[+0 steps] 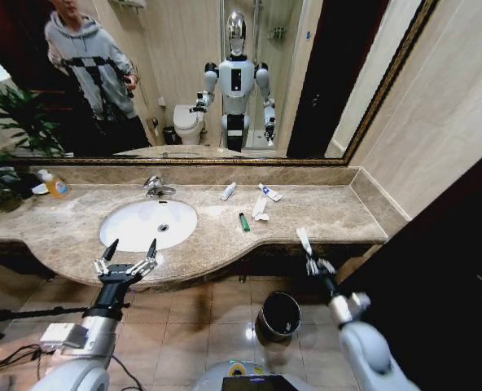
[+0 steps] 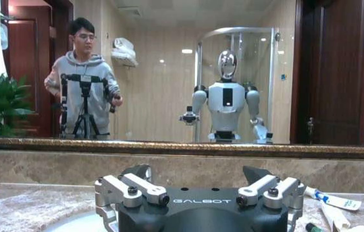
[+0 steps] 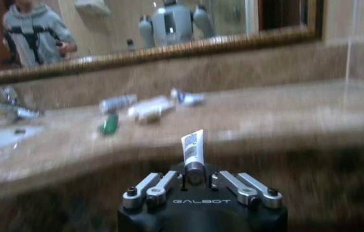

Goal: Pick up the trash from the sink and place it in the trash bin.

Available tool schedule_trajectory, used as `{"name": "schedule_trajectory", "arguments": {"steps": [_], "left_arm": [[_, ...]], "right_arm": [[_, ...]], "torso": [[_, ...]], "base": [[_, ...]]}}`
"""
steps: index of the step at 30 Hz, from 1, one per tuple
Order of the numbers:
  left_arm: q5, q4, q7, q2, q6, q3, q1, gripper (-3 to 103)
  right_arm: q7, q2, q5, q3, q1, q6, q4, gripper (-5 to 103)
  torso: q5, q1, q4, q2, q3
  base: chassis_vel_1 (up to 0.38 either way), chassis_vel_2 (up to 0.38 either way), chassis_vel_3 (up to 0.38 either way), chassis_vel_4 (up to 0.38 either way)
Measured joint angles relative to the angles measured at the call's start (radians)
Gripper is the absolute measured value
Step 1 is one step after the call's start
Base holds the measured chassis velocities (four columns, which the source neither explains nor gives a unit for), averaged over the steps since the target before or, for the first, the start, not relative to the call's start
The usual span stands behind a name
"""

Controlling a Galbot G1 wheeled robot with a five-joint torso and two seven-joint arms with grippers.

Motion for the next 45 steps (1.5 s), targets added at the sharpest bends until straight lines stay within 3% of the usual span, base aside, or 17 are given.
{"name": "schedule_trajectory", "arguments": {"steps": [5, 7, 11, 13, 15, 17, 21, 22, 28, 38, 42, 44, 45], "left_arm": [[0.000, 0.000, 0.000, 0.000, 0.000, 0.000, 0.000, 100], [0.000, 0.000, 0.000, 0.000, 0.000, 0.000, 0.000, 100], [0.000, 0.000, 0.000, 0.000, 0.000, 0.000, 0.000, 100], [0.000, 0.000, 0.000, 0.000, 0.000, 0.000, 0.000, 100], [0.000, 0.000, 0.000, 0.000, 0.000, 0.000, 0.000, 100], [0.000, 0.000, 0.000, 0.000, 0.000, 0.000, 0.000, 100], [0.000, 0.000, 0.000, 0.000, 0.000, 0.000, 0.000, 100], [0.000, 0.000, 0.000, 0.000, 0.000, 0.000, 0.000, 100], [0.000, 0.000, 0.000, 0.000, 0.000, 0.000, 0.000, 100], [0.000, 0.000, 0.000, 0.000, 0.000, 0.000, 0.000, 100], [0.000, 0.000, 0.000, 0.000, 0.000, 0.000, 0.000, 100], [0.000, 0.000, 0.000, 0.000, 0.000, 0.000, 0.000, 100], [0.000, 0.000, 0.000, 0.000, 0.000, 0.000, 0.000, 100]], "right_arm": [[-0.038, 0.010, 0.013, -0.033, 0.006, 0.002, -0.190, 18], [-0.038, 0.010, 0.020, -0.069, 0.064, -0.058, -0.309, 18], [-0.039, 0.012, 0.024, -0.103, 0.125, -0.102, -0.400, 18], [-0.037, 0.022, 0.027, -0.154, 0.208, -0.167, -0.504, 18], [-0.037, 0.039, -0.021, -0.179, 0.273, -0.183, -0.607, 18], [-0.039, 0.049, -0.049, -0.185, 0.300, -0.182, -0.653, 18], [-0.051, 0.091, -0.122, -0.218, 0.431, -0.162, -0.907, 18], [-0.053, 0.118, -0.170, -0.218, 0.499, -0.136, -1.033, 18], [-0.053, 0.154, -0.242, -0.201, 0.633, -0.060, -1.257, 15], [-0.074, 0.129, -0.244, -0.194, 0.697, -0.048, -1.342, 47], [-0.072, 0.129, -0.246, -0.194, 0.689, -0.046, -1.317, 70], [-0.072, 0.129, -0.247, -0.194, 0.686, -0.046, -1.309, 70], [-0.071, 0.129, -0.252, -0.192, 0.680, -0.045, -1.300, 75]], "torso": [[0.0005, 0.000, -0.0002, 0.000, 0.000], [0.0006, 0.000, 0.0001, 0.000, 0.000], [0.0005, 0.000, 0.0001, 0.000, 0.000], [0.0003, 0.000, 0.0003, 0.000, 0.000], [0.0005, 0.000, 0.0003, 0.000, 0.000], [0.0004, 0.000, 0.0002, 0.000, 0.000], [0.0004, 0.000, 0.0002, 0.000, 0.000], [0.0004, 0.000, 0.0000, 0.000, 0.000], [0.0005, 0.000, 0.0004, 0.000, 0.000], [0.0005, 0.000, 0.0001, 0.000, 0.000], [0.0005, 0.000, 0.0002, 0.000, 0.000], [0.0004, 0.000, 0.0002, 0.000, 0.000], [0.0004, 0.000, 0.0002, 0.000, 0.000]], "base": [[0.000, 0.000, 0.000, 0.000], [0.000, 0.000, 0.000, 0.000], [0.000, 0.000, 0.000, 0.000], [0.000, 0.000, 0.000, 0.000], [0.000, 0.000, 0.000, 0.000], [0.000, 0.000, 0.000, 0.000], [0.000, 0.000, 0.000, 0.000], [0.000, 0.000, 0.000, 0.000], [0.000, 0.000, 0.000, 0.000], [0.000, 0.000, 0.000, 0.000], [0.000, 0.000, 0.000, 0.000], [0.000, 0.000, 0.000, 0.000], [0.000, 0.000, 0.000, 0.000]]}}
